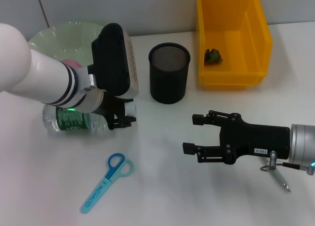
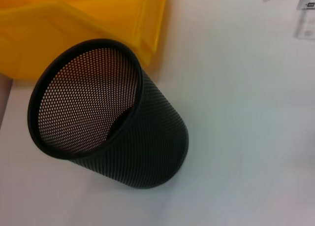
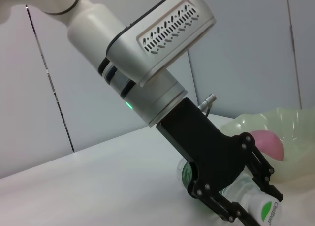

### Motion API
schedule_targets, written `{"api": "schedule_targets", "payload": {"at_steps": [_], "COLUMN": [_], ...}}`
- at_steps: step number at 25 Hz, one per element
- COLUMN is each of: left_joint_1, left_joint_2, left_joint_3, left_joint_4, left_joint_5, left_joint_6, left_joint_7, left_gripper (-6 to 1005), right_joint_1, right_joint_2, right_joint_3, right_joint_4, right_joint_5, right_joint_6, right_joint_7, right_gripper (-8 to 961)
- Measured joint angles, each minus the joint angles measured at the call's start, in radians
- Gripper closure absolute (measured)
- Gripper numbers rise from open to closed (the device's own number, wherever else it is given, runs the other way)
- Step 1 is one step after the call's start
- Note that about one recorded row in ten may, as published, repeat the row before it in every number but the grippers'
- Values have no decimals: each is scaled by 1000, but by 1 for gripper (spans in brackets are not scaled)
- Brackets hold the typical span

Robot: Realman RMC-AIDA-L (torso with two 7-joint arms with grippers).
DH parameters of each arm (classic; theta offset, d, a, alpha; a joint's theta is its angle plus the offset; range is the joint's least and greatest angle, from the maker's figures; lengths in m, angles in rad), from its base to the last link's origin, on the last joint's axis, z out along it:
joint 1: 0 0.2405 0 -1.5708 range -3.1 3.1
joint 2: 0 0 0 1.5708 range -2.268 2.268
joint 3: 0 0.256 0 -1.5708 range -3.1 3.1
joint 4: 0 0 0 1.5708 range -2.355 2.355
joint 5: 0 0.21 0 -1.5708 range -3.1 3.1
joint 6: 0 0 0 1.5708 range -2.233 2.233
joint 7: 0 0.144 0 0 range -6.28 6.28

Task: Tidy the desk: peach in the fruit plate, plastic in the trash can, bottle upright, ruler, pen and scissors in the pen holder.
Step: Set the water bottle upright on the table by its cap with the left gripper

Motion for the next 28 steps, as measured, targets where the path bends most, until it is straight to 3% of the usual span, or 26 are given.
{"api": "schedule_targets", "payload": {"at_steps": [28], "left_joint_1": [53], "left_joint_2": [5], "left_joint_3": [-16], "left_joint_4": [119], "left_joint_5": [-39], "left_joint_6": [34], "left_joint_7": [-4], "left_gripper": [550], "right_joint_1": [1], "right_joint_2": [0], "right_joint_3": [0], "right_joint_4": [0], "right_joint_5": [0], "right_joint_6": [0], "right_joint_7": [2], "right_gripper": [111]}}
